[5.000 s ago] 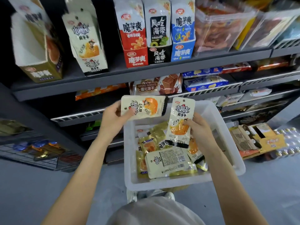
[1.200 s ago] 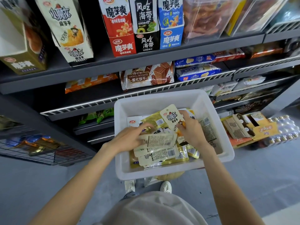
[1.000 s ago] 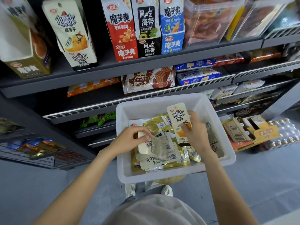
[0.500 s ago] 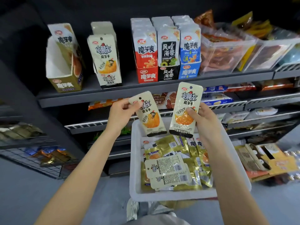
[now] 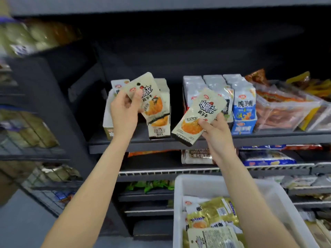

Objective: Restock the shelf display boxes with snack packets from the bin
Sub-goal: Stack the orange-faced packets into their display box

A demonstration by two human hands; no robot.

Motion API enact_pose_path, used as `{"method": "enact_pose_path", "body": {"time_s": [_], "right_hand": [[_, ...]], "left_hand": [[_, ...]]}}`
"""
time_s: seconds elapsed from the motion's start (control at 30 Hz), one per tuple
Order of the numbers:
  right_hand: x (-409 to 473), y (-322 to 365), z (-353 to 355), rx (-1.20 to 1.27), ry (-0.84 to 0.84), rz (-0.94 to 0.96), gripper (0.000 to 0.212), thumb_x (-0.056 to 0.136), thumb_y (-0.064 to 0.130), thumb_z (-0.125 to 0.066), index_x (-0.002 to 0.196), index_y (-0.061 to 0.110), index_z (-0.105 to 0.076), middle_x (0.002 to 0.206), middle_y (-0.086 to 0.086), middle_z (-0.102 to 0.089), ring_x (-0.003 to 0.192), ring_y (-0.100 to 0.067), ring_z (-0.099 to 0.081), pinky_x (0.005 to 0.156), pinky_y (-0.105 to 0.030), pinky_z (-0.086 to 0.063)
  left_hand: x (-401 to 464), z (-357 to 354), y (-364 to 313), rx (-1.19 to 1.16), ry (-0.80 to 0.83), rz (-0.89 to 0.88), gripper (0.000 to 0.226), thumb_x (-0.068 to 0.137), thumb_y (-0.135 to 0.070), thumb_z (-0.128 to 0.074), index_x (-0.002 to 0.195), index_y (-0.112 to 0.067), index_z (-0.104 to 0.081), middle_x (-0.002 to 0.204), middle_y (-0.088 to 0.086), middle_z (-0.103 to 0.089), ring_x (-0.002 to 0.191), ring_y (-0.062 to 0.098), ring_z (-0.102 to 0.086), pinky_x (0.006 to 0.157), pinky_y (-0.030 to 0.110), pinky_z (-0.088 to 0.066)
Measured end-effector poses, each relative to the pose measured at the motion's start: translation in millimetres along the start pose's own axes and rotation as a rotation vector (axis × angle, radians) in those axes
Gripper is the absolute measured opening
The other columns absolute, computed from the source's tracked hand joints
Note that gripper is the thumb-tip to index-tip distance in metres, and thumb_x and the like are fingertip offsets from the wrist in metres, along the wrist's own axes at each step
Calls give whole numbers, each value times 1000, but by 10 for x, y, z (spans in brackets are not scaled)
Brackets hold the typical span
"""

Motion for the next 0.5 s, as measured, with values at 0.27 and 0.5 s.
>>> {"method": "enact_pose_path", "body": {"time_s": [0.27,0.5], "right_hand": [[249,114,-399,70,-70,110,31,93,-2,-51,117,18,-49,115,-8,-64,106,-18,-63,77,-21,-54],[378,133,-495,36,-52,179,30,93,-2,-50,120,10,-46,115,-8,-62,109,-20,-61,92,-34,-52]], "left_hand": [[276,-177,398,34,50,-34,9,92,-23,-61,85,-28,-60,82,-12,-64,76,1,-64,66,34,-57],[271,-227,404,402,293,-349,18,90,-26,-63,94,-10,-71,75,-17,-60,71,3,-56,61,20,-44]]}}
Point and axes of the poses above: each hand's wrist, its own x-axis towards the middle knuckle, its own z-axis out of the back of the hand, y = z × x, the point moved 6 cm from there along x, towards the middle knuckle
